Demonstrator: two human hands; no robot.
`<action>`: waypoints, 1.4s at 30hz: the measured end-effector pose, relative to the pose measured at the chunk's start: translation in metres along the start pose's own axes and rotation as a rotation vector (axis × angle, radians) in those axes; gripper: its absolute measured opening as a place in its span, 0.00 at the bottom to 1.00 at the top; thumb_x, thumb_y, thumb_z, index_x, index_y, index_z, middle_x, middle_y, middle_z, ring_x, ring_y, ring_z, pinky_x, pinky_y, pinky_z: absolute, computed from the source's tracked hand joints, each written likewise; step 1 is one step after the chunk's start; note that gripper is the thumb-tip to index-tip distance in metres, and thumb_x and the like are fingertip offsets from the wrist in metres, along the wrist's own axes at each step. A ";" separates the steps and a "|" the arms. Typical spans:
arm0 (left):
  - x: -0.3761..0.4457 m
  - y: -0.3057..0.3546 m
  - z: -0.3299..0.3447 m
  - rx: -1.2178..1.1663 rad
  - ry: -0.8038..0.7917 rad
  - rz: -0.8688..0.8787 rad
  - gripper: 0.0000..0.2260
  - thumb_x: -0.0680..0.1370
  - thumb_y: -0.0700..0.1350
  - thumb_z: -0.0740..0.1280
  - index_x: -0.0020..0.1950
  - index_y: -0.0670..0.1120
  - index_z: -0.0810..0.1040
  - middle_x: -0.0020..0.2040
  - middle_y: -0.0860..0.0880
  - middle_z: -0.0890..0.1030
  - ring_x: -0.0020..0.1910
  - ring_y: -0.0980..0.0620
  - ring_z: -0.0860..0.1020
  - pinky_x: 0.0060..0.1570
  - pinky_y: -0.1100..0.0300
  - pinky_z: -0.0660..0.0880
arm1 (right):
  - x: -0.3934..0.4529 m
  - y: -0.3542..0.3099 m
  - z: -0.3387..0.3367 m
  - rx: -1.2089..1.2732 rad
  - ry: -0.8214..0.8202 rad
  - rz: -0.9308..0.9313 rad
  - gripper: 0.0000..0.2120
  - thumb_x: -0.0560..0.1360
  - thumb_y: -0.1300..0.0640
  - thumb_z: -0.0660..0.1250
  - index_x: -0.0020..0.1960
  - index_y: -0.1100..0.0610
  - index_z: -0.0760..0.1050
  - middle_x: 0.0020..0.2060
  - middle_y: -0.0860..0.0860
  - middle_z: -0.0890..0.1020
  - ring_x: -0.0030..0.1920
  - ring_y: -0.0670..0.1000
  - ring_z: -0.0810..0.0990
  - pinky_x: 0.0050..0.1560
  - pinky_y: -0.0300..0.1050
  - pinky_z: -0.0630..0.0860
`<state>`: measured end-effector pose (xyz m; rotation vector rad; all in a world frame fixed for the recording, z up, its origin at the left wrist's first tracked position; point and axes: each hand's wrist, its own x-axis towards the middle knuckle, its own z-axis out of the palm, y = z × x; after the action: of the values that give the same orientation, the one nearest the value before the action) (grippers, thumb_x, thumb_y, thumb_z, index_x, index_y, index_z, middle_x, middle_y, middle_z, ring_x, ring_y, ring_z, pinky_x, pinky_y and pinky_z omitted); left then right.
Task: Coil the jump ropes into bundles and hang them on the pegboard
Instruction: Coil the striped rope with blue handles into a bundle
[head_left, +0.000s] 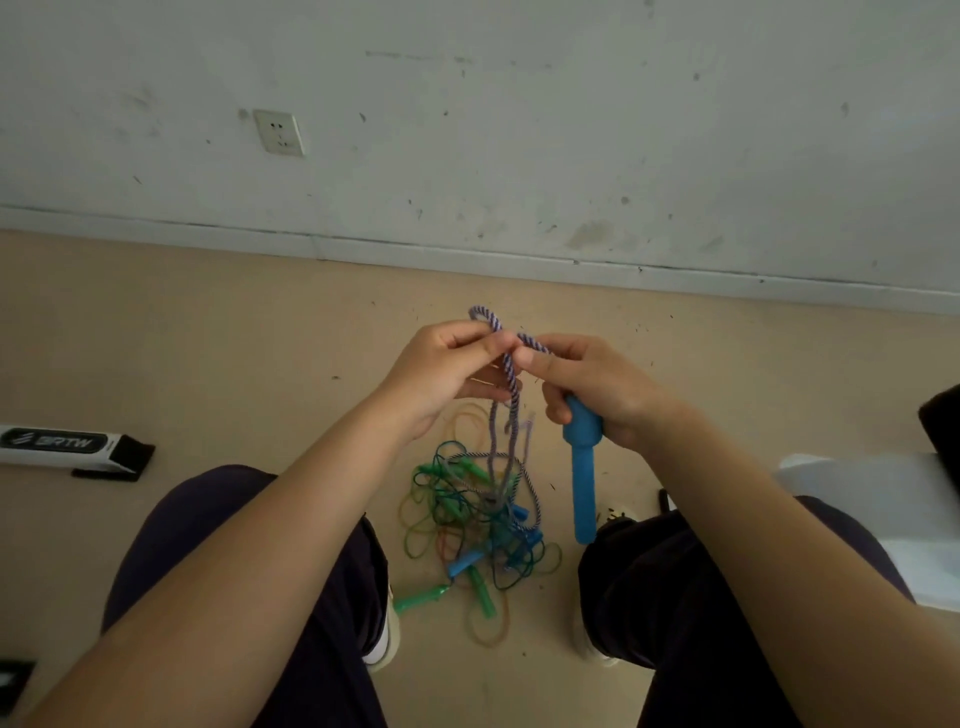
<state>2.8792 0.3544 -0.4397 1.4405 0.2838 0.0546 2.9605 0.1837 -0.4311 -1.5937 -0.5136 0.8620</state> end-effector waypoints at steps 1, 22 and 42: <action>0.001 0.001 -0.001 -0.042 0.027 0.007 0.06 0.79 0.44 0.69 0.50 0.42 0.84 0.41 0.45 0.85 0.41 0.49 0.84 0.42 0.56 0.82 | 0.000 0.001 -0.001 -0.021 -0.024 0.013 0.22 0.69 0.45 0.73 0.55 0.59 0.81 0.29 0.57 0.77 0.24 0.49 0.68 0.32 0.45 0.67; -0.003 -0.019 0.001 0.413 -0.313 -0.133 0.10 0.77 0.45 0.73 0.58 0.48 0.83 0.51 0.57 0.85 0.56 0.55 0.83 0.59 0.59 0.78 | -0.001 -0.007 -0.003 0.165 0.033 -0.132 0.09 0.81 0.55 0.62 0.49 0.59 0.78 0.46 0.54 0.85 0.21 0.47 0.69 0.26 0.40 0.67; 0.004 0.005 -0.005 -0.242 0.164 0.081 0.02 0.78 0.36 0.69 0.50 0.39 0.81 0.43 0.48 0.86 0.38 0.48 0.85 0.41 0.58 0.82 | -0.005 0.001 -0.004 -0.356 -0.077 0.055 0.06 0.76 0.48 0.71 0.47 0.50 0.84 0.35 0.50 0.84 0.24 0.47 0.71 0.32 0.40 0.72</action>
<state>2.8822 0.3606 -0.4360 1.2082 0.3416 0.2653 2.9603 0.1776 -0.4307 -1.9104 -0.7112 0.9125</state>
